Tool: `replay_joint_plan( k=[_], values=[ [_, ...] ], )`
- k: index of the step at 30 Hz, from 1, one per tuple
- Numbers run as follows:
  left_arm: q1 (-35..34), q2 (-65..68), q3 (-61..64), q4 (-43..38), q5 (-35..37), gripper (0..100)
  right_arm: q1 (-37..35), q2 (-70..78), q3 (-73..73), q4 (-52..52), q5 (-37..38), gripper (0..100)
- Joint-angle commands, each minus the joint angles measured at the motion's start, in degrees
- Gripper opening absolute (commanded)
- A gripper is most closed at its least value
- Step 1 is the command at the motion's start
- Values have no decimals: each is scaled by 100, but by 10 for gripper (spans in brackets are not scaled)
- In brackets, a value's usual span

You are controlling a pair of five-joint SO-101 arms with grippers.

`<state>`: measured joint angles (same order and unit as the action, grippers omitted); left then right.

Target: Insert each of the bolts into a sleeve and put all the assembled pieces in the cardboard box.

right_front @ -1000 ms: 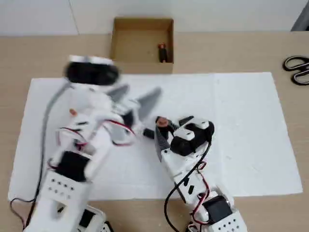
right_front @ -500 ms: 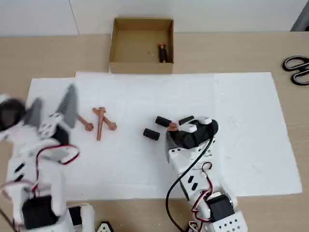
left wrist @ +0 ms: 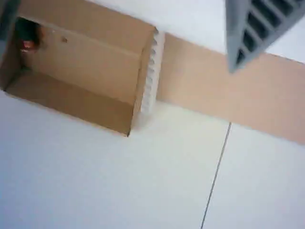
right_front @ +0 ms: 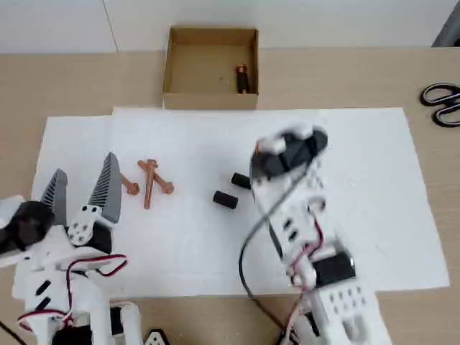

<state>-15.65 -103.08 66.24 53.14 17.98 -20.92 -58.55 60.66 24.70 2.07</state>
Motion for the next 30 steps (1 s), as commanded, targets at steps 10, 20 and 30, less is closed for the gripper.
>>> replay_joint_plan(
  k=[10,20,30],
  values=[
    [18,-105,-48,79,-633,288,110,6668,-5697,-1877,-554,4],
    [18,-105,-48,211,-633,288,207,9464,-7587,-3389,-545,5],
    [26,-105,-48,211,-633,288,242,10237,-7965,-3653,-536,6]
  ],
)
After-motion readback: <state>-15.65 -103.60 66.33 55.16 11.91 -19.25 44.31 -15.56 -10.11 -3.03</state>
